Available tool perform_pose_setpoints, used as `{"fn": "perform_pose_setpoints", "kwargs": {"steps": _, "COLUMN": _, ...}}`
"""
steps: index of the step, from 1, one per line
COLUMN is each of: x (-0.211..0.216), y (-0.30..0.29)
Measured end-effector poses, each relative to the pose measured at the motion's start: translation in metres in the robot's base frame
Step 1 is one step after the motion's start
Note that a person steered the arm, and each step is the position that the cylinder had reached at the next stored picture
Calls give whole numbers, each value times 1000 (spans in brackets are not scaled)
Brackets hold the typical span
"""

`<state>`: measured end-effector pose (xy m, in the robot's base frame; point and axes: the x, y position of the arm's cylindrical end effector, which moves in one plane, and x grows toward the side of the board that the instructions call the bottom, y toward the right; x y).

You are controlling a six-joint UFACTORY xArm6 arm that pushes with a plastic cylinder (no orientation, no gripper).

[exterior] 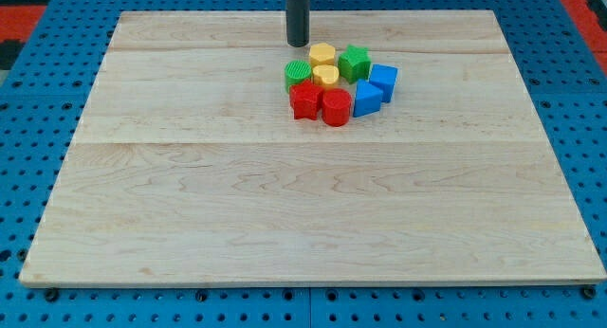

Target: Move your arm towards the blue cube

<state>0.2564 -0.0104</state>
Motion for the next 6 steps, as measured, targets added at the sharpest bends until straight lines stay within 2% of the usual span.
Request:
{"fn": "perform_pose_setpoints", "kwargs": {"steps": 1, "x": 0, "y": 0}}
{"fn": "perform_pose_setpoints", "kwargs": {"steps": 2, "x": -14, "y": 24}}
{"fn": "perform_pose_setpoints", "kwargs": {"steps": 3, "x": -10, "y": 128}}
{"fn": "perform_pose_setpoints", "kwargs": {"steps": 4, "x": 67, "y": 164}}
{"fn": "perform_pose_setpoints", "kwargs": {"steps": 5, "x": 67, "y": 110}}
{"fn": "perform_pose_setpoints", "kwargs": {"steps": 6, "x": 35, "y": 60}}
